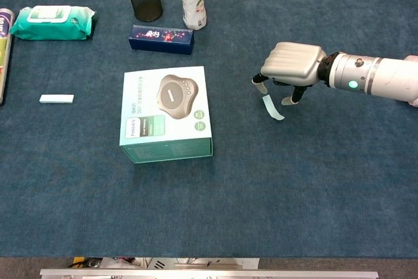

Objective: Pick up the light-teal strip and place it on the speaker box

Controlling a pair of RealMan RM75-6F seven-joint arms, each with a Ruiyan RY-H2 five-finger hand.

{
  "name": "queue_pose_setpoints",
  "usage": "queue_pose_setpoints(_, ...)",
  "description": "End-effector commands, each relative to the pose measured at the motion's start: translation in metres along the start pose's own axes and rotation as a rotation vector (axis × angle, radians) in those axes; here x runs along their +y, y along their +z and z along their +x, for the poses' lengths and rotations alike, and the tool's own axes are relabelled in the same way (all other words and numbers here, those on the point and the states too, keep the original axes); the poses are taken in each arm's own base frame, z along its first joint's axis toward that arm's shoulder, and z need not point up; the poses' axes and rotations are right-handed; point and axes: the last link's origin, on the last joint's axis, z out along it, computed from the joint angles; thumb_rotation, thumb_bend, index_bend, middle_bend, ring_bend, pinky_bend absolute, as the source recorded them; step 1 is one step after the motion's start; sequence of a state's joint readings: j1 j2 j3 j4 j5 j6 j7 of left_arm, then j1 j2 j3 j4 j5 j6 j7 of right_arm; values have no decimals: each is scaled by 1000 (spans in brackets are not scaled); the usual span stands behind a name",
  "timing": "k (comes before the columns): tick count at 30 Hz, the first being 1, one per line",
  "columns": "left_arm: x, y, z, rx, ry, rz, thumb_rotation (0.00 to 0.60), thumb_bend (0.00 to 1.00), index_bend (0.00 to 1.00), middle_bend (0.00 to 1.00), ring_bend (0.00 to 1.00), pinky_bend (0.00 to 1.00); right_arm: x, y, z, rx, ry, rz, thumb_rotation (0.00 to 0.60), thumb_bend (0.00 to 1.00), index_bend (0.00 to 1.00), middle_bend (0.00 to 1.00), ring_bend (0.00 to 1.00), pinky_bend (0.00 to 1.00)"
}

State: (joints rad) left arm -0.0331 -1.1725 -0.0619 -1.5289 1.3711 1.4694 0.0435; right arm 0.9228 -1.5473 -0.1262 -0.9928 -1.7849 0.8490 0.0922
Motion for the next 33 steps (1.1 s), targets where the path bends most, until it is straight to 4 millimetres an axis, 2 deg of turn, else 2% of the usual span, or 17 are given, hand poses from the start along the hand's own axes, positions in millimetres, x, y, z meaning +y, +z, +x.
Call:
queue_pose_setpoints(1,0,0,0,-2,0,1,600,269,208,243,208,161,0,5,0,3,13,-16,600,164,474,1000,1000,1000)
queue_pose_setpoints(11,-3,0,0,-1,-2,9,600,269,207,243,208,161,-8,18,6,-28,68,-24,600,164,489,1000,1000,1000)
queue_pose_setpoints(15,-4,1,0,0,-1,10,600,269,208,241,208,161,-11,19,9,-52,102,-21,600,164,523,1000,1000,1000)
queue_pose_setpoints(26,-4,3,0,1,-2,4,600,269,206,238,208,161,-8,19,9,-82,120,-56,600,165,529,1000,1000,1000)
queue_pose_setpoints(33,-5,4,-1,0,0,9,600,269,205,237,208,161,-6,23,10,-112,140,-75,600,225,529,1000,1000,1000)
